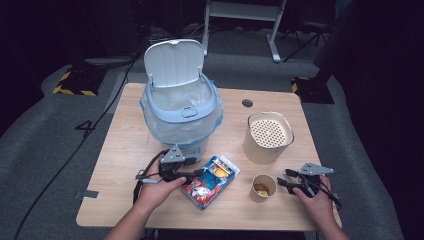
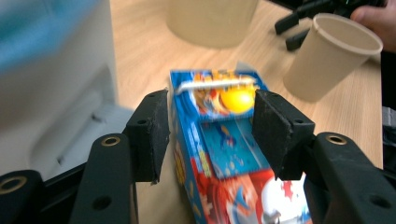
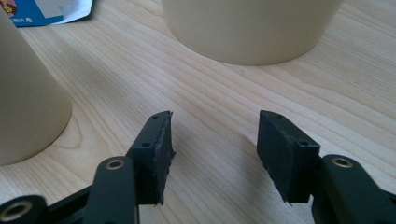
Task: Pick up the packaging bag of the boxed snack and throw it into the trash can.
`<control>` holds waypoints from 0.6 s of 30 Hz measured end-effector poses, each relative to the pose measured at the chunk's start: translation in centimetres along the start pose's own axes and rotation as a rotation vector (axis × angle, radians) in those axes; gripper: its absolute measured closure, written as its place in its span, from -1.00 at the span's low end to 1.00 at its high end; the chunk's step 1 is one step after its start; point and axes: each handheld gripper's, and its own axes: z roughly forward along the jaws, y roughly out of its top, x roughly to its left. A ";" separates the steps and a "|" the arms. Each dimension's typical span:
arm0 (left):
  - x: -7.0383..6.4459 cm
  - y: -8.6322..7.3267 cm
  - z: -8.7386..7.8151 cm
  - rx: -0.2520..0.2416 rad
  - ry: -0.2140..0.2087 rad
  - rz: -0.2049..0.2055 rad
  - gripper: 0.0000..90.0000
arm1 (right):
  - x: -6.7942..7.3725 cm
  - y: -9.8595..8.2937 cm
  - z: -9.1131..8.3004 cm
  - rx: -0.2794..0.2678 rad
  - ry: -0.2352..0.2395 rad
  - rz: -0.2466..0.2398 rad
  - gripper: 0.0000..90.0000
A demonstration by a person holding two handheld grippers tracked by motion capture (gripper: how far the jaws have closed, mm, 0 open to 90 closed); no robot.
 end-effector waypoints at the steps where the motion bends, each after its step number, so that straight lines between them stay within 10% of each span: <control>1: 0.0 -0.3 0.1 0.011 0.001 -0.007 0.03 | 0.0 0.0 0.0 0.000 0.000 0.000 0.02; 18: 0.1 -0.7 3.9 0.117 0.002 -0.061 0.06 | 0.0 0.0 0.0 0.000 0.000 -0.001 0.01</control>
